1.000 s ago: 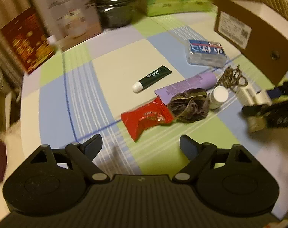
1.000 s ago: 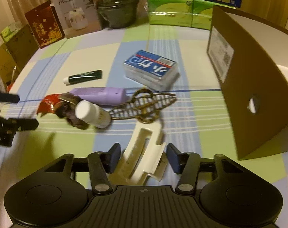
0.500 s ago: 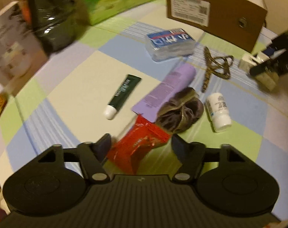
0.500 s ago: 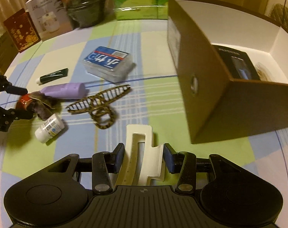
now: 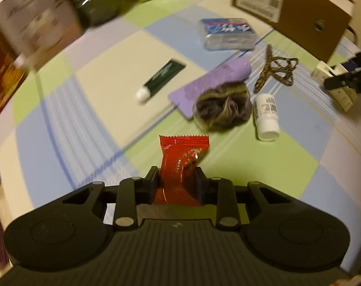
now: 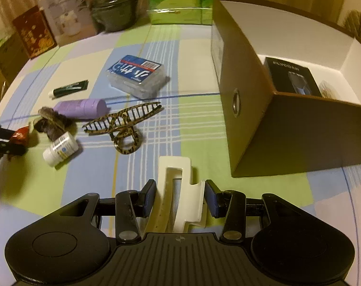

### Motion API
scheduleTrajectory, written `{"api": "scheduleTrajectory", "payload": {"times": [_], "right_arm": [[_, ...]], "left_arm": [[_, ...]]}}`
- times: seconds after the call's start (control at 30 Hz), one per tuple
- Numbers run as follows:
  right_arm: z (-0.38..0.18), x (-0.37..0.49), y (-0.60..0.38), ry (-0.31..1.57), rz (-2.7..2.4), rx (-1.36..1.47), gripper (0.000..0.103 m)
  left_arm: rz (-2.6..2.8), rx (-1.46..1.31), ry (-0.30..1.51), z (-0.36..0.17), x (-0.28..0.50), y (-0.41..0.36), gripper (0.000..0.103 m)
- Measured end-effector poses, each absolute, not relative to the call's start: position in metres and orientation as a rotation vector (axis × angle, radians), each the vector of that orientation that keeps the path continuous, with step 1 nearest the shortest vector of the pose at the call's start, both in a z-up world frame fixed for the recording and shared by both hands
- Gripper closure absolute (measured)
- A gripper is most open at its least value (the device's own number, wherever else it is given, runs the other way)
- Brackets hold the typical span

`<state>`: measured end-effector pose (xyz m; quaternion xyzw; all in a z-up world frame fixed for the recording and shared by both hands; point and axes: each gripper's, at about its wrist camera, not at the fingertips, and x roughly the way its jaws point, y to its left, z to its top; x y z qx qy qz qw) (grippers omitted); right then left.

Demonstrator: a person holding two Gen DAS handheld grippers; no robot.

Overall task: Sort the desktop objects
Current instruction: 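Grasp the red candy packet with the left tool while the right tool grasps the white hair clip, then carry the candy packet and hair clip with both tools into the cardboard box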

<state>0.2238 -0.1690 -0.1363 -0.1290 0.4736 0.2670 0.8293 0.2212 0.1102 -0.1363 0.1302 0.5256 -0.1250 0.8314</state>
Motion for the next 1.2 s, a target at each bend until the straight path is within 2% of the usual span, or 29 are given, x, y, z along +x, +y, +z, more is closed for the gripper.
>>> {"api": "scheduleTrajectory", "payload": {"times": [0.23,0.33,0.47,0.5,0.6,1.0,1.2], "right_arm": [[-0.145,0.214,-0.168,0.972,0.599,-0.364,0.062],[-0.145,0.209,-0.171,0.963,0.612,-0.384,0.063],[-0.144,0.202,-0.179,0.969,0.632,-0.383,0.063],[-0.143,0.200,-0.182,0.972,0.636,-0.380,0.063],[-0.141,0.195,-0.192,0.985,0.648,-0.368,0.064],[-0.122,0.191,-0.262,1.037,0.648,-0.284,0.065],[-0.094,0.198,-0.303,1.005,0.636,-0.264,0.065]], "left_arm": [[-0.047,0.130,1.201,-0.132,0.197,0.101,0.075],[-0.018,0.102,1.184,-0.134,0.198,0.100,0.064],[-0.013,0.086,1.168,-0.135,0.202,0.100,0.063],[-0.009,0.085,1.168,-0.135,0.202,0.099,0.063],[-0.009,0.047,1.168,-0.135,0.199,0.096,0.076],[-0.082,0.033,1.192,-0.129,0.152,0.023,0.082],[-0.187,0.031,1.127,-0.100,0.137,-0.035,0.082]]}}
